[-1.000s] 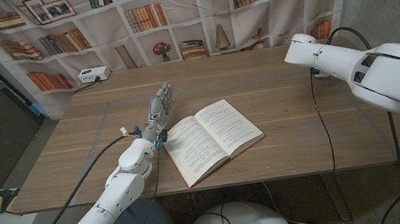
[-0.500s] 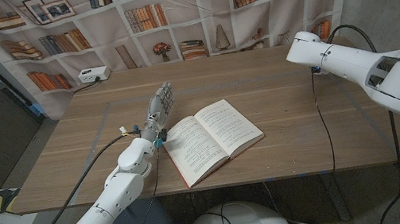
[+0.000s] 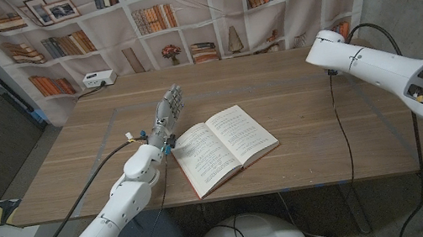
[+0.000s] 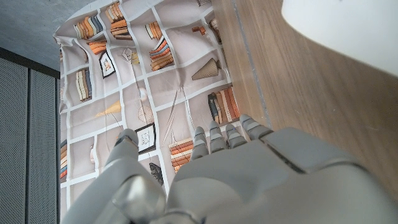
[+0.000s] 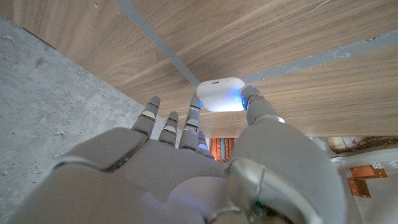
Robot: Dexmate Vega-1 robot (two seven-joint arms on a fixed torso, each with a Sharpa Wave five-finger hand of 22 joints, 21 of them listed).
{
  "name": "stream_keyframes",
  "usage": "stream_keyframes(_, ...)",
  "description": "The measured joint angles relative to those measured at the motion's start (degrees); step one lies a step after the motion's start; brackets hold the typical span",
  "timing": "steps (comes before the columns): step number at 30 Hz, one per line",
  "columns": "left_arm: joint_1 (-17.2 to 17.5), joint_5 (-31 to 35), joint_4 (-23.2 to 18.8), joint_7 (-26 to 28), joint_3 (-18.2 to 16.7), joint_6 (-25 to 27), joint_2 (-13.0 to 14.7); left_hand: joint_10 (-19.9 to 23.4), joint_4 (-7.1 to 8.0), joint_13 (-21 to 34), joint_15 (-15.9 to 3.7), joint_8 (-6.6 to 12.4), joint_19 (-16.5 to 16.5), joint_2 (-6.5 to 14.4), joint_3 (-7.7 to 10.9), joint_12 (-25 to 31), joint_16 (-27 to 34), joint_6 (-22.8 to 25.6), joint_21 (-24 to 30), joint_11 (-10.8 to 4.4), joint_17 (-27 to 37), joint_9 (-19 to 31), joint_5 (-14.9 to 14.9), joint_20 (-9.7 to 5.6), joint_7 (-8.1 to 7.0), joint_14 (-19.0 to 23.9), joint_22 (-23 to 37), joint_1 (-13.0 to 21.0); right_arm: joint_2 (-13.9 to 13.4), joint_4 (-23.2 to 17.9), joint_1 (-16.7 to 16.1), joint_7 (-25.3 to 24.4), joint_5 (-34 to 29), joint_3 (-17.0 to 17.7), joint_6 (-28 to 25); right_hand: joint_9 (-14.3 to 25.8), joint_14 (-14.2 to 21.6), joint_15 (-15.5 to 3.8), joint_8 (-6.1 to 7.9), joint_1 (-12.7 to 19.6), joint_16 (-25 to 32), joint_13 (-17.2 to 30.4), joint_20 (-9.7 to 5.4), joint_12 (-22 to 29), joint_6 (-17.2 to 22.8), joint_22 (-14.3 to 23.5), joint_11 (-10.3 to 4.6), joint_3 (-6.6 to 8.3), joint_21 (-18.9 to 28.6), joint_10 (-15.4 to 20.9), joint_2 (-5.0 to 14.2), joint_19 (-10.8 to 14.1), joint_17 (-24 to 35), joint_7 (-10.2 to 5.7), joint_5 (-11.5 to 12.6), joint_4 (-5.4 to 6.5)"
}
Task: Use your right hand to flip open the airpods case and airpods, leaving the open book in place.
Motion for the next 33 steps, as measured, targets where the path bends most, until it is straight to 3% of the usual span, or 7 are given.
stream_keyframes(16, -2.1, 0.0, 2.0, -1.2, 0.7, 0.0, -0.8, 0.0, 0.07, 0.0, 0.0, 0.0, 0.0, 0.0, -0.06, 0.0, 0.0, 0.2, 0.0, 0.0, 0.0, 0.0, 0.0, 0.0, -0.2, 0.0, 0.0, 0.0, -5.1, -14.2, -5.9, -4.4, 3.4, 5.9, -0.6, 0.0, 0.3, -0.32, -0.22, 0.3, 0.0, 0.1, 0.21, 0.8, 0.3, 0.0, 0.55, -0.18, -0.2, 0.7, -0.31, 0.2, 0.0, 0.31, 0.4, 0.16)
stream_keyframes(17, -2.2, 0.0, 2.0, -1.2, 0.7, 0.0, -0.8, 0.0, 0.07, 0.0, 0.0, 0.0, 0.0, 0.0, -0.06, 0.0, 0.0, 0.2, 0.0, 0.0, 0.0, 0.0, 0.0, 0.0, -0.2, 0.0, 0.0, 0.0, -6.0, -16.7, -7.0, -4.7, 3.7, 6.8, -0.6, 0.0, 0.3, -0.32, -0.22, 0.3, 0.0, 0.1, 0.21, 0.8, 0.3, 0.0, 0.55, -0.18, -0.2, 0.7, -0.31, 0.2, 0.0, 0.31, 0.4, 0.16)
stream_keyframes(20, -2.5, 0.0, 2.2, -1.4, 0.8, 0.1, -0.9, 0.0, 0.07, 0.0, 0.0, 0.0, 0.0, 0.0, -0.06, 0.0, 0.0, 0.2, 0.0, 0.0, 0.0, 0.0, 0.0, 0.0, -0.2, 0.0, 0.0, 0.0, -6.2, -17.2, -7.2, -5.3, 4.3, 7.0, -0.4, 0.0, 0.3, -0.32, -0.22, 0.3, 0.0, 0.2, 0.21, 0.8, 0.3, 0.0, 0.55, -0.18, -0.2, 0.7, -0.31, 0.2, 0.0, 0.29, 0.4, 0.16)
stream_keyframes(21, -2.7, 0.1, 2.4, -1.5, 0.9, 0.2, -1.0, 0.0, 0.07, 0.0, 0.0, 0.0, 0.0, 0.0, -0.06, 0.0, 0.0, 0.2, 0.0, 0.0, 0.0, 0.0, 0.0, 0.0, -0.2, 0.0, 0.0, 0.0, -7.1, -20.0, -8.4, -5.5, 4.5, 8.2, -0.3, 0.0, 0.3, -0.32, -0.21, 0.3, 0.0, 0.2, 0.21, 0.8, 0.5, 0.0, 0.55, -0.18, -0.2, 0.7, -0.31, 0.2, 0.0, 0.08, 0.4, 0.16)
stream_keyframes(28, -2.9, 0.2, 2.5, -1.5, 1.0, 0.4, -1.2, 0.0, 0.06, 0.0, 0.0, 0.0, 0.0, 0.0, -0.06, 0.0, 0.0, 0.2, 0.0, 0.0, 0.0, 0.0, 0.0, 0.0, -0.2, 0.0, 0.0, 0.0, -7.1, -20.0, -8.4, -6.9, 6.0, 8.2, 0.4, 0.0, 0.8, -0.4, -0.21, 0.3, 0.0, 0.2, 0.0, 0.8, 0.6, 0.0, 0.55, -0.42, -0.2, 0.7, -0.31, 0.4, 0.0, 0.0, 0.4, 0.4)
stream_keyframes(29, -2.9, 0.2, 2.5, -1.5, 1.0, 0.4, -1.2, 0.0, 0.07, 0.0, 0.0, 0.0, 0.0, 0.0, -0.06, 0.0, 0.0, 0.3, 0.0, 0.0, 0.0, 0.0, 0.0, 0.0, -0.13, 0.0, 0.0, 0.0, -9.0, -26.2, -11.4, -7.0, 6.1, 11.3, 0.5, 0.0, 0.8, -0.41, -0.21, 0.3, 0.0, 0.2, 0.0, 0.8, 0.6, 0.0, 0.55, -0.42, -0.2, 0.7, -0.32, 0.4, 0.0, 0.0, 0.4, 0.4)
stream_keyframes(33, -2.9, 0.3, 2.5, -1.3, 1.0, 0.5, -1.2, 0.0, 0.07, 0.0, 0.0, 0.0, 0.0, 0.0, -0.06, 0.0, 0.0, 0.6, 0.0, 0.0, 0.0, 0.0, 0.0, 0.0, -0.01, 0.0, 0.0, 0.0, -10.0, -29.9, -13.0, -7.1, 6.3, 13.1, 0.6, 0.0, 0.8, -0.4, -0.21, 0.3, 0.0, 0.2, 0.0, 1.2, 0.8, 0.0, 0.78, -0.42, -0.2, 0.9, -0.32, 0.4, 0.0, 0.21, 0.4, 0.4)
